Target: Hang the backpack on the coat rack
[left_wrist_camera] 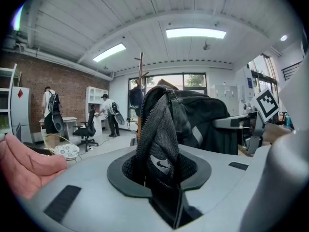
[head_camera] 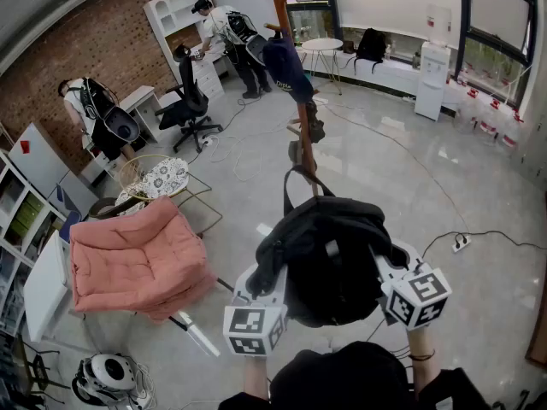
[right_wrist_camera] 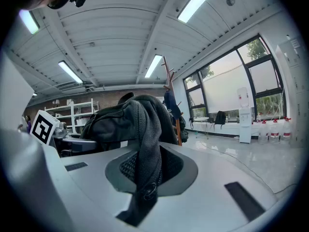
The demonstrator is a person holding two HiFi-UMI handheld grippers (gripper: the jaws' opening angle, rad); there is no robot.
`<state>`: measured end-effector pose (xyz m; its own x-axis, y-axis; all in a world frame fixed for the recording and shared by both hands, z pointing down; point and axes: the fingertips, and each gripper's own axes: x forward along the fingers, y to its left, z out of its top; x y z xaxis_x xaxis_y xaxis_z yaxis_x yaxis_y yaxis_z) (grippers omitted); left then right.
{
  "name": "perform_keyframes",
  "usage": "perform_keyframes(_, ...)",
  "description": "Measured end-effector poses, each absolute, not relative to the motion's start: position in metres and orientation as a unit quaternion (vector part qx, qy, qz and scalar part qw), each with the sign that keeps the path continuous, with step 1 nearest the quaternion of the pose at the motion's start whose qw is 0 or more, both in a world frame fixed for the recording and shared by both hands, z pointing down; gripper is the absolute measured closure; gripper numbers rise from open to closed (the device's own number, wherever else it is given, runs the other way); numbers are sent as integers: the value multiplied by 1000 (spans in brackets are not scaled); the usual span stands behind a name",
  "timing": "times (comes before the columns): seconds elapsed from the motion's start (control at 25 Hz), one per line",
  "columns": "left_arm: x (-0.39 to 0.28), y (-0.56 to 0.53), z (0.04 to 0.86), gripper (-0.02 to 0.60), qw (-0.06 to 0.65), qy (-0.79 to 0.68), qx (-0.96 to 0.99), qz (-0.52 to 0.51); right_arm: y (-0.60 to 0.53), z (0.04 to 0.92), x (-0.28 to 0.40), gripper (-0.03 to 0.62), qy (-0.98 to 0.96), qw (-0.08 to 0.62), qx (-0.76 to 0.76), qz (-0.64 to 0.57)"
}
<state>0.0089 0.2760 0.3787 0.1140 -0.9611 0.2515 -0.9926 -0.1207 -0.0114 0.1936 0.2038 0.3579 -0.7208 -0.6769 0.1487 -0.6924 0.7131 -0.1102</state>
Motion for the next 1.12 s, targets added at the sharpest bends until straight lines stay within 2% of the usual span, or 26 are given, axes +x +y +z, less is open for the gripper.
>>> perform_keyframes(0.6, 23, 260, 388, 462, 85, -670, 731, 101, 183, 367, 205, 557, -927, 52, 363, 81)
perform_keyframes(1.12, -3, 215, 406, 462, 120, -676, 718, 117, 131, 386, 176, 556, -926, 72, 353, 115)
